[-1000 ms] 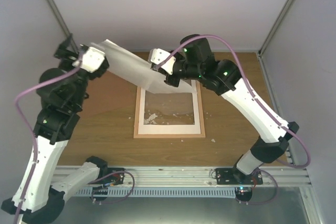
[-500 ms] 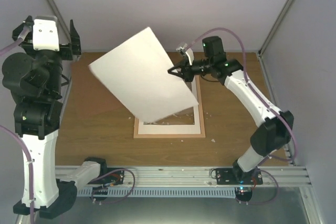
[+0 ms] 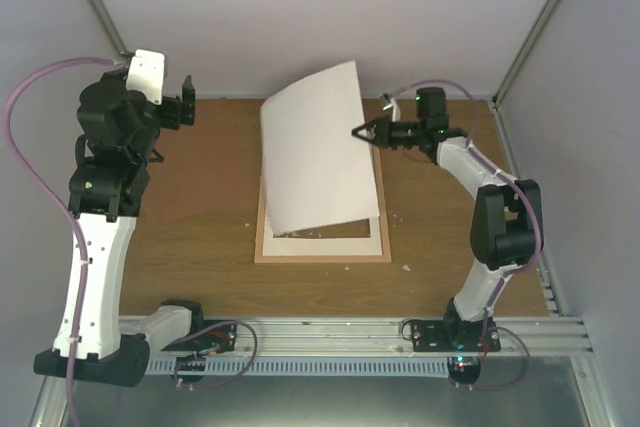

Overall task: Put the photo into the frame
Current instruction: Turn over the photo from the photo frame.

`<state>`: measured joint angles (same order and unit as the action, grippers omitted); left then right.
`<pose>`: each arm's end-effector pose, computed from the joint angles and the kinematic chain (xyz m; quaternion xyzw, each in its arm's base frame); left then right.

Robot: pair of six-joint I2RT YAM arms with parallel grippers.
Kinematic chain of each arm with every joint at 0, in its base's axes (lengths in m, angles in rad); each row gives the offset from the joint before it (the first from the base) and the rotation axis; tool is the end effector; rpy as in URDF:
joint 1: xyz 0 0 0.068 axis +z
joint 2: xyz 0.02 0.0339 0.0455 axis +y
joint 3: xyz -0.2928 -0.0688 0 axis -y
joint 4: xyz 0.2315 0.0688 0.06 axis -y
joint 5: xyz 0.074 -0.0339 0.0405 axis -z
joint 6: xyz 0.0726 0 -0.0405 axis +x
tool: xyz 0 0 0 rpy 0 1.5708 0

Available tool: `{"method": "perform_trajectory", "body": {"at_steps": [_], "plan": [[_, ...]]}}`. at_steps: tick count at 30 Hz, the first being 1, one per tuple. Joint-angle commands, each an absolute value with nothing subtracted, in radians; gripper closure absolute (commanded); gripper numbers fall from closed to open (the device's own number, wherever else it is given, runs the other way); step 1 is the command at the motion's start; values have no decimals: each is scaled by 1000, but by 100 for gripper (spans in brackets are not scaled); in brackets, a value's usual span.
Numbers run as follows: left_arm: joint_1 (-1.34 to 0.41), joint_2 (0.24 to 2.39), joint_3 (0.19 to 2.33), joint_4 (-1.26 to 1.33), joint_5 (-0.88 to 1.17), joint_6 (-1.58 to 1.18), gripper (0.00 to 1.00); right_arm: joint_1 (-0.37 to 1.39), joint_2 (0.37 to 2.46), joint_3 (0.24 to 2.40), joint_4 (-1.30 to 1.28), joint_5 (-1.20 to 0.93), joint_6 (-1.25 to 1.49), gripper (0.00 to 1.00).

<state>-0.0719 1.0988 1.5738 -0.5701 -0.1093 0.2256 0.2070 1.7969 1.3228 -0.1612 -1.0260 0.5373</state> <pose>0.2108 -0.0072 0.5196 0.0732 0.7361 0.0919 0.6666 0.3874 0.1448 0.2803 -0.0904 0.8035 0.5509 0.2067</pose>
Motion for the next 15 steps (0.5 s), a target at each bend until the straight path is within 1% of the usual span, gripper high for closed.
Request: {"method": "perform_trajectory", "body": {"at_steps": [1, 5, 8, 11, 15], "plan": [[-66, 1076, 1552, -533, -77, 198, 1, 168, 1783, 1415, -68, -1068, 630, 100], [-66, 1086, 1550, -532, -63, 183, 1, 159, 1820, 1399, 43, -1104, 784, 99], [-65, 1086, 1554, -537, -59, 182, 1, 148, 1845, 1340, 133, -1117, 872, 99], [-64, 1075, 1549, -538, -64, 185, 1, 151, 1834, 1346, 154, -1120, 893, 99], [-55, 1066, 1532, -531, -57, 173, 1, 189, 1781, 1384, 279, -1135, 1002, 99]]}}
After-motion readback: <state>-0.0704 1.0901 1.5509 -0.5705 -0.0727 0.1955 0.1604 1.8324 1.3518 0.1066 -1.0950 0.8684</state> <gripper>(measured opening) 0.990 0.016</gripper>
